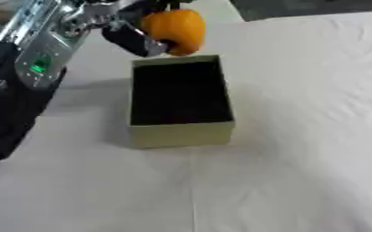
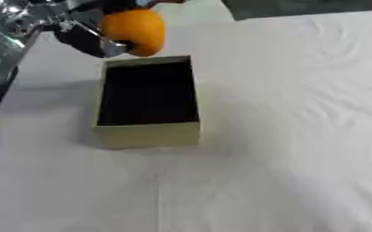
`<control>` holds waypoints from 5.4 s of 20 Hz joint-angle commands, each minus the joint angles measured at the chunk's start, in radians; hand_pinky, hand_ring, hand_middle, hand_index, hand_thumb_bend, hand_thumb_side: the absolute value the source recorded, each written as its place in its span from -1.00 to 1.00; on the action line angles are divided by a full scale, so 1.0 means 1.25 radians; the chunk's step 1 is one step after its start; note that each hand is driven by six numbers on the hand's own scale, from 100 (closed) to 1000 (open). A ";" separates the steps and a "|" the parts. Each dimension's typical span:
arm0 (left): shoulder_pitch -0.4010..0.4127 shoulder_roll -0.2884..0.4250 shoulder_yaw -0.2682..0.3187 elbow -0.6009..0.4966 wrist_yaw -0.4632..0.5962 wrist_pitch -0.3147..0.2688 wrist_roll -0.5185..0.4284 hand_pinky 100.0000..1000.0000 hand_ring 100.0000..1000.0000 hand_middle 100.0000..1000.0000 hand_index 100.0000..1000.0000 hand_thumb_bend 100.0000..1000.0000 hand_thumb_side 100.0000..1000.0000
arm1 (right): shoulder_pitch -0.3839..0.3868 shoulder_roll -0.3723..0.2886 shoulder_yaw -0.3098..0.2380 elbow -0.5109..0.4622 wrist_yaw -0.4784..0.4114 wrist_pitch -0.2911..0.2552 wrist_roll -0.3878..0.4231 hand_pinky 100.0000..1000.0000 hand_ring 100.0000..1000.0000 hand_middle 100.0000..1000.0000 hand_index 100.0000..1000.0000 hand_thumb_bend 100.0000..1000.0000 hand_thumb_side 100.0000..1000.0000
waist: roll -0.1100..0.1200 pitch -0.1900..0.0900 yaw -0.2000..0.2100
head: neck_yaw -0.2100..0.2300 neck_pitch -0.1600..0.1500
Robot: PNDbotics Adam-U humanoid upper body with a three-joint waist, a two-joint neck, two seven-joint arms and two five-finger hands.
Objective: Pick up objects on the table and place them in the box.
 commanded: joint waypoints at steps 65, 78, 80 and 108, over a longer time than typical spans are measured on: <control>0.469 0.472 0.237 -0.127 0.002 0.103 -0.064 0.62 0.59 0.53 0.76 0.22 -0.56 | 0.044 -0.033 -0.037 -0.013 0.009 0.009 -0.045 0.54 0.50 0.50 0.60 -0.92 1.00 | -0.024 -0.003 0.041 | 0.015 -0.022; 0.479 0.456 0.237 -0.030 -0.010 0.120 -0.087 0.59 0.58 0.55 0.77 0.11 -0.70 | 0.046 -0.029 -0.036 -0.013 0.007 0.009 -0.046 0.54 0.50 0.50 0.59 -0.93 1.00 | -0.025 0.003 0.040 | 0.014 -0.022; 0.478 0.455 0.238 -0.016 -0.019 0.124 -0.089 0.58 0.57 0.54 0.74 0.06 -0.70 | 0.047 -0.029 -0.037 -0.013 0.006 0.008 -0.047 0.54 0.50 0.50 0.59 -0.93 1.00 | -0.025 0.004 0.039 | 0.014 -0.021; 0.413 0.380 0.221 0.172 -0.150 0.111 -0.046 0.39 0.44 0.45 0.62 -0.10 -0.75 | 0.051 -0.016 -0.038 -0.013 -0.001 0.002 -0.056 0.54 0.50 0.49 0.58 -0.94 1.00 | -0.026 0.016 0.023 | 0.021 -0.031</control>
